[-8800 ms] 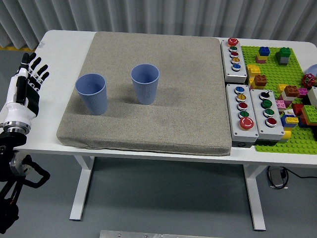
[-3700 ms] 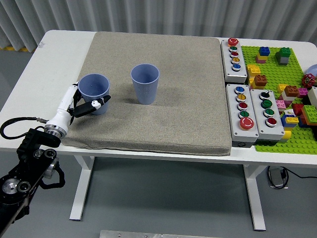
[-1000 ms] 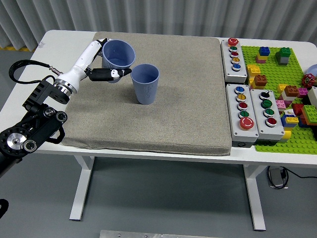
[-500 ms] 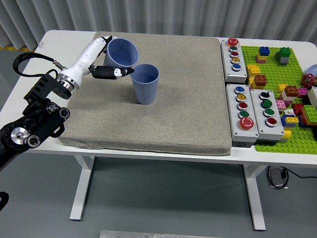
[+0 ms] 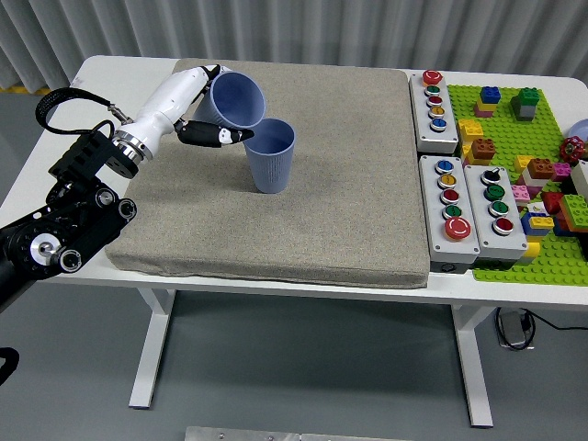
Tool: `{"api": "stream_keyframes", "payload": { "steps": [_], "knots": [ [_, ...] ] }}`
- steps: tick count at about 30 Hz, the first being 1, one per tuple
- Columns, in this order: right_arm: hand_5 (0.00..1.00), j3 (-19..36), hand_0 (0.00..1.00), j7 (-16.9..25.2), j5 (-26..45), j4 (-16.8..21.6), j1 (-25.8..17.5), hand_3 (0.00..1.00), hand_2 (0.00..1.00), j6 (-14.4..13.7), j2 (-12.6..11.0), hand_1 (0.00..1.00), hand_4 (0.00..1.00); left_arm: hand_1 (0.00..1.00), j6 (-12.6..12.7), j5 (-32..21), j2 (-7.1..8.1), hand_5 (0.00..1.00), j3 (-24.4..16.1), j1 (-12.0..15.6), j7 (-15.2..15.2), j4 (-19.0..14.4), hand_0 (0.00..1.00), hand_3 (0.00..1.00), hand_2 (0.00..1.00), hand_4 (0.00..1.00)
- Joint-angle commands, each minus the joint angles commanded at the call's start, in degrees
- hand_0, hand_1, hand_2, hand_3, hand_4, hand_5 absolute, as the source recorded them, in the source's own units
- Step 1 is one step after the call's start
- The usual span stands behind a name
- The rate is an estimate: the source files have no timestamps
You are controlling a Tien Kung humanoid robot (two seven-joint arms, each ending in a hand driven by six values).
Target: Pick cup pour cup place
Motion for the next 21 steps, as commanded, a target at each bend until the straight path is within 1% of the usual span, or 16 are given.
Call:
{"api": "stream_keyframes", "payload": {
  "steps": [5,6,8,16,21],
  "knots": [
    [0.327,0.06,0.695,0.0,-0.19,0.0,-0.14,0.612,0.609,0.07,-0.02,0.675,0.002,0.512,0.24,1.61,0.08,0.259,0.04,-0.33,-0.06,0.02,0.493,0.571,0.622,0.834],
    [0.327,0.06,0.695,-0.01,-0.19,0.0,-0.19,0.612,0.61,0.08,-0.02,0.674,0.002,0.512,0.29,2.04,0.1,0.26,0.06,-0.33,-0.04,0.06,0.477,0.561,0.613,0.834],
    [0.327,0.09,0.695,-0.01,-0.22,0.0,-0.25,0.612,0.61,0.09,-0.02,0.674,0.002,0.512,0.38,2.73,0.14,0.26,0.14,-0.31,0.03,0.14,0.477,0.561,0.613,0.834],
    [0.327,0.11,0.695,0.05,-0.17,-0.02,-0.01,0.612,0.609,0.1,-0.08,0.675,0.002,0.511,1.37,8.96,0.21,0.261,0.34,-1.0,0.34,0.54,0.481,0.559,0.608,0.833],
    [0.327,-0.08,0.695,0.08,0.16,-0.04,0.16,0.612,0.61,0.03,-0.13,0.675,0.002,0.508,1.81,10.69,0.37,0.262,0.65,-1.61,0.52,0.65,0.481,0.556,0.601,0.832]
  ]
}}
